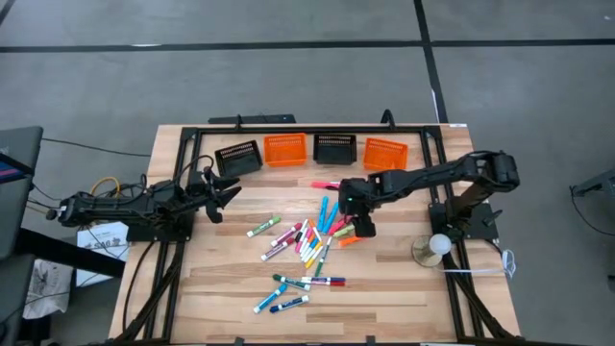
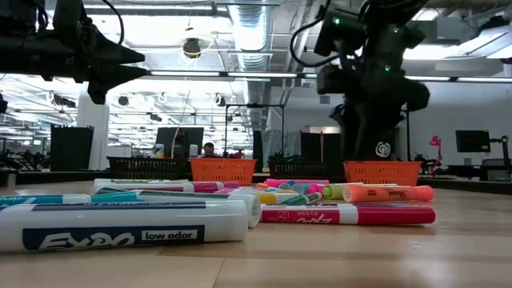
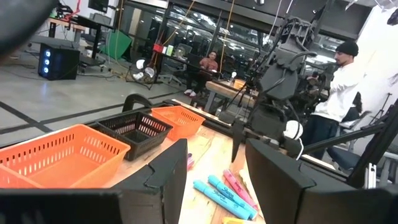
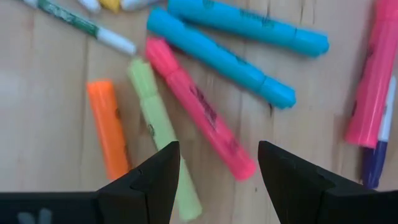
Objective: Pick & Place Markers
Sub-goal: Put the bottom pink highlighter into the left black bin
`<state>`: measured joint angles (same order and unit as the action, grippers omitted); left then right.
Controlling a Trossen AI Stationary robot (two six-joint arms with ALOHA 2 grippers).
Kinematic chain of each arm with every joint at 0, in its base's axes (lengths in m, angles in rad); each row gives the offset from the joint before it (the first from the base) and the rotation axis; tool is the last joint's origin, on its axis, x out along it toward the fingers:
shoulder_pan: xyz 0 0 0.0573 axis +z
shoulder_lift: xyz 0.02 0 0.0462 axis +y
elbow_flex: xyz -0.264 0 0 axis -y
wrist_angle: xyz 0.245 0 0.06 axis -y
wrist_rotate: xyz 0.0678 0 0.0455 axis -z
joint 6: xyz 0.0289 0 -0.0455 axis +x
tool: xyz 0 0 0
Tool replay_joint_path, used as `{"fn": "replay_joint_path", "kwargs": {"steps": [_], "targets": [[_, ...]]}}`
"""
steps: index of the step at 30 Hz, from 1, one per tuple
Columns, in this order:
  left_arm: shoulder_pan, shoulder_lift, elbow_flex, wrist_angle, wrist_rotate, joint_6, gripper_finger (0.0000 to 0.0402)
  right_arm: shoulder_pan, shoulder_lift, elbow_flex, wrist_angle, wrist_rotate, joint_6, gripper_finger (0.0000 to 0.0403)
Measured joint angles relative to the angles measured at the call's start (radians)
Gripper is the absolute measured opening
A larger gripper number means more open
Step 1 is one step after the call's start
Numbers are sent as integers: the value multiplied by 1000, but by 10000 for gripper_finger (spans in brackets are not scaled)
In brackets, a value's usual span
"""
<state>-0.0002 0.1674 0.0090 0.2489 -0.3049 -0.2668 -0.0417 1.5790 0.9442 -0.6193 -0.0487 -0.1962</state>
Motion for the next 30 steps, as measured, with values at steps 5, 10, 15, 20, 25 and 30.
{"fn": "replay_joint_path", "kwargs": {"steps": [5,10,15,20,25,30], "targets": [[0,13,0,6,0,0,163,0,27,0,0,0,-63,207],[0,19,0,5,13,0,163,0,58,1,14,4,-67,207],[0,23,0,7,26,0,163,0,65,1,39,4,-97,207],[0,23,0,7,25,0,163,0,65,0,34,4,-103,207],[0,23,0,7,25,0,163,0,65,-3,37,5,-103,207],[0,23,0,7,25,0,163,-1,101,-4,43,29,-127,207]]}}
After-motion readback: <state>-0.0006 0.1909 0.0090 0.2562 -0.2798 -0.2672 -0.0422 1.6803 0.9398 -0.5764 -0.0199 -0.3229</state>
